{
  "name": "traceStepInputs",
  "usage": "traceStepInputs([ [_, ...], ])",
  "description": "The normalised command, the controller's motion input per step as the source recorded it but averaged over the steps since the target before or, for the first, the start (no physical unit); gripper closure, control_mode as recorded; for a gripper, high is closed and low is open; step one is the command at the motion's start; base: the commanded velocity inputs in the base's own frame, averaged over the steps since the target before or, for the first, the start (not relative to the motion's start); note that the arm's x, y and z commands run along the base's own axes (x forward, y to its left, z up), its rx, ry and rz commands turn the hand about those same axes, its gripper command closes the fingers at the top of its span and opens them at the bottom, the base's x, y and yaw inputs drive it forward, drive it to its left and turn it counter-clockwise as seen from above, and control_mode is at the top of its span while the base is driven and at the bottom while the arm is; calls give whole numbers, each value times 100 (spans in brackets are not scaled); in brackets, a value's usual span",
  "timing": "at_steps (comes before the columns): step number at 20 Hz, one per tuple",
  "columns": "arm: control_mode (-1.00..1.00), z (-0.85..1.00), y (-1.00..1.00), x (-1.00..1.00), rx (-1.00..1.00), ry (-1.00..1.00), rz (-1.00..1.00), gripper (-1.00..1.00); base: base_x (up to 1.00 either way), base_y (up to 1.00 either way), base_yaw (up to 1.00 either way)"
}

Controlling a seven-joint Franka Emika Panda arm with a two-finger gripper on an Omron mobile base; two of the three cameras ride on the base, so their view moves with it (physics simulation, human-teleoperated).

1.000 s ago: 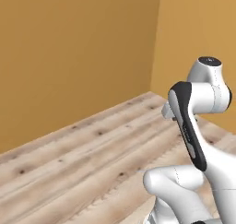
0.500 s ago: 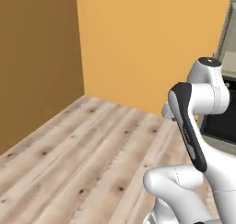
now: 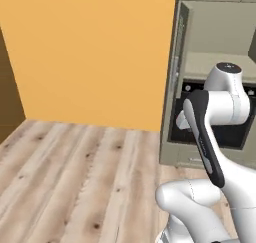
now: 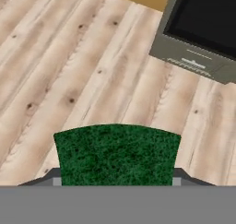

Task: Pick up the bar soap and sponge from the sink, and place them back in the cabinet, and close the cabinet doors.

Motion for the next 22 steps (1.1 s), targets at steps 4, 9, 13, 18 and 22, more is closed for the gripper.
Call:
traceStepInputs([
  [4,100,0,0,0,0,0,0,100,46,-41,-41],
  [9,100,0,0,0,0,0,0,100,48,-52,-31],
  [13,100,0,0,0,0,0,0,100,45,-59,-28],
  [18,100,0,0,0,0,0,0,100,40,-62,-23],
  [22,100,0,0,0,0,0,0,100,36,-57,-21],
])
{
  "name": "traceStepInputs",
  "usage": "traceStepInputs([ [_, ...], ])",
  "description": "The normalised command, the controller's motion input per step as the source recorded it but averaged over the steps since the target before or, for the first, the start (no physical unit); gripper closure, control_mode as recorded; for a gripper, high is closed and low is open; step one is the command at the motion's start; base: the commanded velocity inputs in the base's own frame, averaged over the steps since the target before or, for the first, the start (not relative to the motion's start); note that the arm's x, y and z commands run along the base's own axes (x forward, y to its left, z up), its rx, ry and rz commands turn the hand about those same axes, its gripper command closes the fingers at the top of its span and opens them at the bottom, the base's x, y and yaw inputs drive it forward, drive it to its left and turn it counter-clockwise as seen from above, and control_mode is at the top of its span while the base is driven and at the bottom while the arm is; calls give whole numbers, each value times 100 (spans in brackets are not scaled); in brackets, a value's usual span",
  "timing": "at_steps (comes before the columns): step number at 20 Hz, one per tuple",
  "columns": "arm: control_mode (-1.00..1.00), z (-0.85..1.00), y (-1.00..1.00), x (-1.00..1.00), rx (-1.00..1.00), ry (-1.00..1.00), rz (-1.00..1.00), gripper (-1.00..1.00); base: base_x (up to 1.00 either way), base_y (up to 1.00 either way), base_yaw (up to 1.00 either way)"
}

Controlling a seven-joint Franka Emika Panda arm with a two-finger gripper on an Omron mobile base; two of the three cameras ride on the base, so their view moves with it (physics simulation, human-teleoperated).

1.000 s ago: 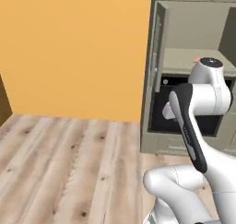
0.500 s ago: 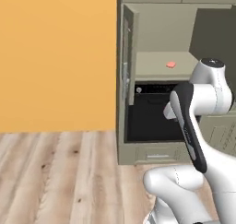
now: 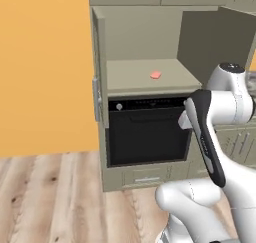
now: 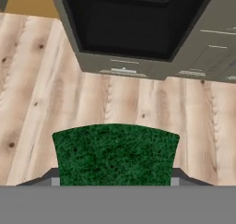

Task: Pick up the bar soap and sponge from the sink, and place them back in the cabinet, and close the cabinet doors.

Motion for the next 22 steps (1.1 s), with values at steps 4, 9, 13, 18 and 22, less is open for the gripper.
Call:
traceStepInputs([
  [4,100,0,0,0,0,0,0,100,33,-27,-16],
  [9,100,0,0,0,0,0,0,100,46,-2,-15],
  [13,100,0,0,0,0,0,0,100,71,0,-6],
  [18,100,0,0,0,0,0,0,100,64,-9,-4],
  [22,100,0,0,0,0,0,0,100,55,-17,-4],
])
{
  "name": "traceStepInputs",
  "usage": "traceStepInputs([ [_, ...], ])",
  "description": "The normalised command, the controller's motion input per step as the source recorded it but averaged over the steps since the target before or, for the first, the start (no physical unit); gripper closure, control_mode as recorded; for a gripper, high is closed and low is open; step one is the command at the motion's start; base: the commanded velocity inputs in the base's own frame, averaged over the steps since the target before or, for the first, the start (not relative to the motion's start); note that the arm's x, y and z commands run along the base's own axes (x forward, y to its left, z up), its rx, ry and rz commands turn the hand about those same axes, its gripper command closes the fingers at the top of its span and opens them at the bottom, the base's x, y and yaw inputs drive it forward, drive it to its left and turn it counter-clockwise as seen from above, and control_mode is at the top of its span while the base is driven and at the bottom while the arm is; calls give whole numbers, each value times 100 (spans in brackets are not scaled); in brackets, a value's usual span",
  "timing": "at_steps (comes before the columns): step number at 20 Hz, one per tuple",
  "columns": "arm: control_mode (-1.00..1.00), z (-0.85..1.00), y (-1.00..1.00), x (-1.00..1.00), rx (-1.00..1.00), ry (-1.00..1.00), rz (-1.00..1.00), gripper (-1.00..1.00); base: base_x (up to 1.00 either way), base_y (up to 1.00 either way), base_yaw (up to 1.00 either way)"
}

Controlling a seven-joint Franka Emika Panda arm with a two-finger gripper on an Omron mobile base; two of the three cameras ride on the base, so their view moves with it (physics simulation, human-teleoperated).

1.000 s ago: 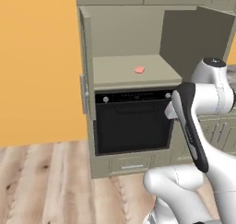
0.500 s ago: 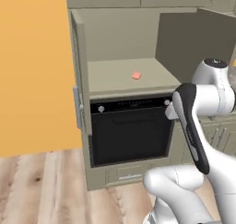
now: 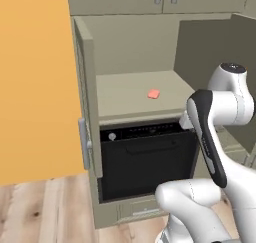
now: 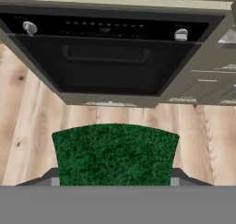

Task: Pick up the bar soap and sponge from the sink, and place them back in the cabinet, and close the cabinet doors.

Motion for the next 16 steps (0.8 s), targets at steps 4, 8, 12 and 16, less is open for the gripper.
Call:
traceStepInputs([
  [4,100,0,0,0,0,0,0,100,47,-21,0],
  [8,100,0,0,0,0,0,0,100,40,-34,0],
  [12,100,0,0,0,0,0,0,100,39,-38,0],
  [16,100,0,0,0,0,0,0,100,27,-38,0],
])
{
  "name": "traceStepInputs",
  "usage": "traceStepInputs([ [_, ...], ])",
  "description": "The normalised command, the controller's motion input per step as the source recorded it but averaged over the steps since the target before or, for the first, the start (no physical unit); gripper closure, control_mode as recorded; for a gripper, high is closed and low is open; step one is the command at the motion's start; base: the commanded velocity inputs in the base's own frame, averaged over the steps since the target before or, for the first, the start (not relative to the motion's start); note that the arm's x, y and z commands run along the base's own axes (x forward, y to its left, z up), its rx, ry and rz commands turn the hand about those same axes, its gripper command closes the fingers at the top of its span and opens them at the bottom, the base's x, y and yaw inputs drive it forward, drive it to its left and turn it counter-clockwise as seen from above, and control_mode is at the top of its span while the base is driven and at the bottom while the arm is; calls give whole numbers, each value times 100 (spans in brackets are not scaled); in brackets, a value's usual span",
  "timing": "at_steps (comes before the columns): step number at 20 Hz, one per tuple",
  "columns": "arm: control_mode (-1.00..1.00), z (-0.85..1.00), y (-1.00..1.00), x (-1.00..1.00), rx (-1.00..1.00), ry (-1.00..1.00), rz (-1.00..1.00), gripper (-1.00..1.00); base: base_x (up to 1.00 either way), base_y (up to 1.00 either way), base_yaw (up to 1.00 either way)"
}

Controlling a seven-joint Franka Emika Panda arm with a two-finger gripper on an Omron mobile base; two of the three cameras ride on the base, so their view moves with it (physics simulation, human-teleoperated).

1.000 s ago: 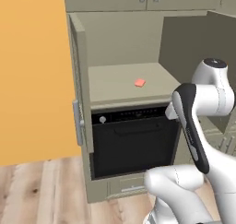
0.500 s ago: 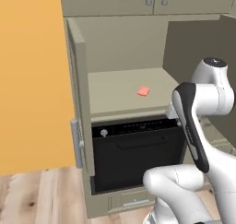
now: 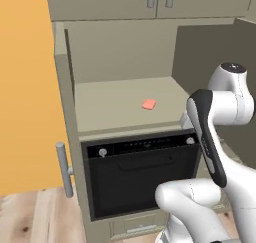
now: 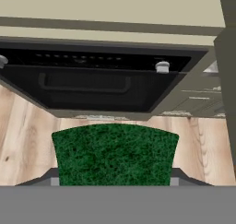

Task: Pick up the bar soap and sponge from the sink, and place them back in the cabinet, and close the cabinet doors.

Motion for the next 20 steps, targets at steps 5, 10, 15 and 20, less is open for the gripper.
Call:
traceStepInputs([
  [5,100,0,0,0,0,0,0,100,4,-18,5],
  [10,100,0,0,0,0,0,0,100,0,0,14],
  [15,100,0,0,0,0,0,0,100,0,0,11],
  [20,100,0,0,0,0,0,0,100,0,0,9],
])
